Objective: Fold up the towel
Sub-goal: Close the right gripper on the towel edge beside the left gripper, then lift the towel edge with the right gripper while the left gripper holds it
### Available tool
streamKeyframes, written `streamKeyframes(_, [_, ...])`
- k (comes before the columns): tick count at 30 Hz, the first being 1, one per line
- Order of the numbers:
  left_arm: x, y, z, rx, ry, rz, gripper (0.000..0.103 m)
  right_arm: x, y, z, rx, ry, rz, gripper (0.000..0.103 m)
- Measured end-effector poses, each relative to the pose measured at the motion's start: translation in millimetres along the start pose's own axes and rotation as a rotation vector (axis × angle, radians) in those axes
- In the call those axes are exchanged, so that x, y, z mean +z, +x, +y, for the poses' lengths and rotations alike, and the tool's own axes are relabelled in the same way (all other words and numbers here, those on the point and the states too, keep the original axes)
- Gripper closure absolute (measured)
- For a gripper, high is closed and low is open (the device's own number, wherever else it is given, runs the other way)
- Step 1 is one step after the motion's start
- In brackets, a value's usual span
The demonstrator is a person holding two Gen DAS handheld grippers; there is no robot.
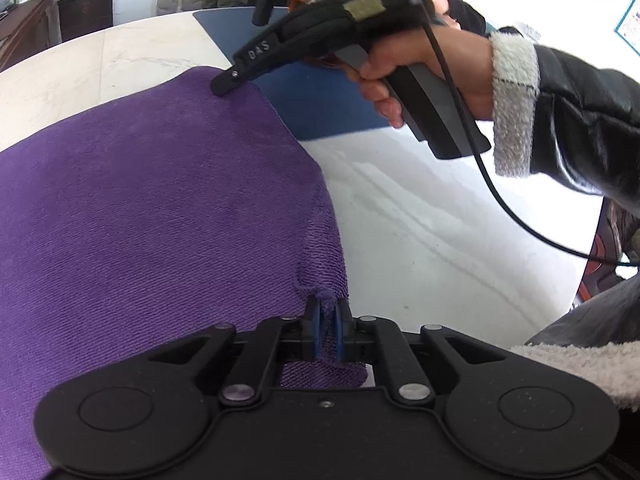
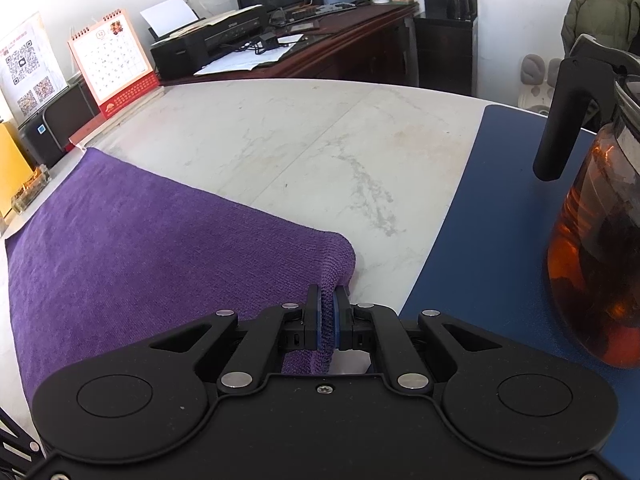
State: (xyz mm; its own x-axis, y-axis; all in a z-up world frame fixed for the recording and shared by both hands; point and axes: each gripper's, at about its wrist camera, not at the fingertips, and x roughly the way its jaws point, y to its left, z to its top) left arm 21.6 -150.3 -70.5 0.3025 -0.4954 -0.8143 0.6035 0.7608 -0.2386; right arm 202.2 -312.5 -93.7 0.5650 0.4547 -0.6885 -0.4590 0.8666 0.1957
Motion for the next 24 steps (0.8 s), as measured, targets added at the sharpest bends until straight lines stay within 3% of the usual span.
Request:
streamKeyframes(15, [-7.3,-17.5,8.4,0.073,-0.025,-0.078,0.097,5.5,-15.1,11.1,0.006,0.022,-0.038,0.098])
streamKeyframes(24, [-28.8,-43.7,21.9,0.119,-0.074,-0.141,0.097,13.4,-21.7,27.2,0.021,0.041,-0.065,0.098])
